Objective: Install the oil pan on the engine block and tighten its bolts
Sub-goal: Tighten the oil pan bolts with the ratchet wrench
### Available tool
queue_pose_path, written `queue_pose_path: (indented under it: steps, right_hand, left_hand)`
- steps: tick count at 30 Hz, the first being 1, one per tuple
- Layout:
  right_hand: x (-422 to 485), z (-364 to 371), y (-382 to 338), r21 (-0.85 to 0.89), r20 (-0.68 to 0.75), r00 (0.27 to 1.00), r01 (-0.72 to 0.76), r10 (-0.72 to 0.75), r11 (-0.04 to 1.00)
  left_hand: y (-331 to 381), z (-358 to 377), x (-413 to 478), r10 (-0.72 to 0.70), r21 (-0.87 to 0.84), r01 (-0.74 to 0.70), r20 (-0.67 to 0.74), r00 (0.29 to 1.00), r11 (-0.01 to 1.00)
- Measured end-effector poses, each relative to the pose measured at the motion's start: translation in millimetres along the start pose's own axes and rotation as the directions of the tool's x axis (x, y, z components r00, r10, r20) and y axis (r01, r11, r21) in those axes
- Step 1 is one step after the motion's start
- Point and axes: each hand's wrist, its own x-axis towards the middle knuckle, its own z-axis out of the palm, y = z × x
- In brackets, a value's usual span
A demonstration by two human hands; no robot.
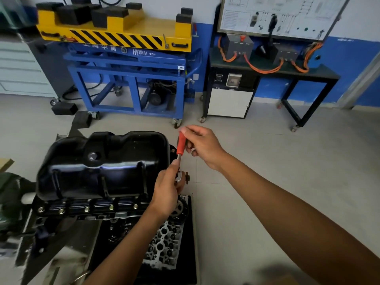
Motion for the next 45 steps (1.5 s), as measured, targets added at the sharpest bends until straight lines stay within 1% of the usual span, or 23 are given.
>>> queue_pose_path:
  steps: [4,7,9,15,18,20,22,24,27,30,33,36,37,39,41,43,45]
  right_hand:
    - [-25.5,-33.4,6.4,0.019,-0.061,0.998,0.012,-0.011,1.0]
    - [-53.0,-53.9,11.7,0.023,-0.117,0.993,0.004,-0.001,1.0]
    - [-75.4,-60.8,15.7,0.052,-0.147,0.989,0.007,0.001,0.999]
    - [-141.5,-52.2,26.3,0.144,-0.217,0.976,0.066,-0.034,0.987]
    - [-166.8,-42.8,34.2,0.161,-0.192,0.981,0.067,-0.035,0.985]
    - [-177.8,-36.6,41.1,0.156,-0.139,0.99,0.042,-0.02,0.987]
    - [-180.9,-33.7,46.9,0.188,-0.086,0.996,0.009,0.008,0.982]
    - [-175.6,-35.8,49.4,0.237,-0.081,0.996,-0.001,0.021,0.971]
    - [-155.7,-46.3,47.7,0.28,-0.157,0.988,0.033,0.012,0.959]
    - [-124.5,-54.8,40.6,0.276,-0.233,0.972,0.068,-0.002,0.959]
    - [-83.2,-53.7,31.0,0.227,-0.27,0.963,0.041,0.023,0.973]
    - [-41.3,-41.4,18.5,0.152,-0.226,0.973,-0.013,0.048,0.988]
    - [-28.4,-34.7,13.9,0.121,-0.202,0.978,-0.02,0.044,0.992]
    - [-6.2,-18.0,5.6,0.045,-0.151,0.988,-0.002,0.009,0.999]
    - [8.2,0.5,-0.8,-0.028,-0.092,0.995,0.031,-0.034,0.999]
    - [14.7,14.8,-4.4,-0.052,-0.034,0.998,0.05,-0.052,0.997]
    - [14.8,19.8,-4.8,-0.029,-0.01,0.999,0.048,-0.049,0.998]
  left_hand:
    - [-2.4,3.9,-1.8,0.008,-0.007,-0.009,-0.085,0.996,1.0]
    - [-3.5,6.6,1.1,-0.061,-0.033,0.056,-0.2,0.978,0.998]
    - [-3.3,9.0,3.4,-0.087,-0.029,0.082,-0.224,0.971,0.996]
    - [-1.9,15.0,7.8,-0.111,-0.075,0.094,-0.281,0.953,0.993]
    - [-3.8,17.1,8.7,-0.105,-0.094,0.077,-0.34,0.934,0.993]
    - [-5.9,16.8,9.7,-0.101,-0.084,0.076,-0.357,0.928,0.994]
    - [-9.3,14.9,11.8,-0.098,-0.072,0.078,-0.351,0.931,0.994]
    - [-9.3,12.8,12.3,-0.106,-0.08,0.084,-0.329,0.938,0.993]
    - [-11.9,11.4,14.4,-0.148,-0.091,0.124,-0.335,0.931,0.988]
    - [-12.3,11.9,15.4,-0.187,-0.074,0.173,-0.326,0.927,0.982]
    - [-10.1,11.8,13.8,-0.211,-0.064,0.201,-0.288,0.934,0.978]
    - [-6.1,11.9,11.7,-0.199,-0.037,0.196,-0.257,0.946,0.98]
    - [-5.1,11.1,10.5,-0.162,-0.027,0.16,-0.235,0.958,0.987]
    - [-3.7,10.5,9.3,-0.103,-0.017,0.102,-0.207,0.973,0.995]
    - [-3.3,9.6,9.5,-0.118,-0.052,0.11,-0.193,0.974,0.993]
    - [-5.2,8.3,9.8,-0.099,-0.064,0.088,-0.182,0.978,0.994]
    - [-3.0,6.9,9.2,-0.091,-0.071,0.081,-0.158,0.983,0.994]
